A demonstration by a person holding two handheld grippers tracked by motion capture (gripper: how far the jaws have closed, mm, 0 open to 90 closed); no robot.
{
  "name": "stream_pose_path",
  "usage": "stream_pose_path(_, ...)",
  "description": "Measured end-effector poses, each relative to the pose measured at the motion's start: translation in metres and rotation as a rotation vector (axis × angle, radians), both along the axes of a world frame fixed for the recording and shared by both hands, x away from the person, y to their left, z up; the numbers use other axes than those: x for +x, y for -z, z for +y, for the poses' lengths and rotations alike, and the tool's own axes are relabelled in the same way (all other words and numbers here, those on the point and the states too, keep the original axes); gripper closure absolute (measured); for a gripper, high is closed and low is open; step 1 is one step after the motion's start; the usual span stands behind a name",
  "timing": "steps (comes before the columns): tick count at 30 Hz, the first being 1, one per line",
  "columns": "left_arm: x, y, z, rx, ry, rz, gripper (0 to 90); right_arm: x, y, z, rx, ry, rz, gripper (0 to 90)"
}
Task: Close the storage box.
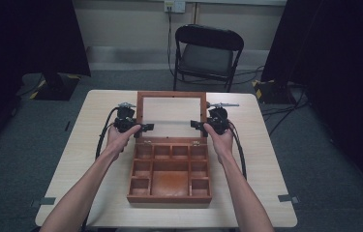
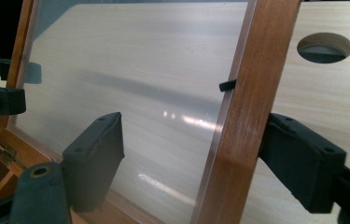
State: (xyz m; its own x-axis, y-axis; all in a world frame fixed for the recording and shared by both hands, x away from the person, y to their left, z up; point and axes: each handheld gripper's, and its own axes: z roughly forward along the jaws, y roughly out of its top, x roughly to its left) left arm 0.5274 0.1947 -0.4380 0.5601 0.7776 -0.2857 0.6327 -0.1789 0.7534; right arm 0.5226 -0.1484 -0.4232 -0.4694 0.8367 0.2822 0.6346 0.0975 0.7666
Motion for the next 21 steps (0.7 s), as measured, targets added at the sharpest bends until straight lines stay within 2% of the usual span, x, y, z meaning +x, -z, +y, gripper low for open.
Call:
stream_pose_path(6,-0.003,-0.007,0.001,-0.013,0.000,-0.013,23.1,0.000,-0.009,0.000,0.001,-0.007,-0.004,18.6)
stream_pose_path(10,-0.007,-0.013,0.002,0.004,0.009,-0.023,24.2,-0.002,-0.014,0.000,0.010,-0.011,-0.011,19.6)
stream_pose_path(17,-0.014,-0.019,0.005,-0.012,0.018,-0.034,24.3,-0.006,-0.021,0.001,0.010,-0.018,-0.026,19.5)
stream_pose_path(21,-0.016,-0.021,0.005,-0.007,0.011,-0.042,25.2,-0.007,-0.024,0.000,0.013,-0.018,-0.034,20.0)
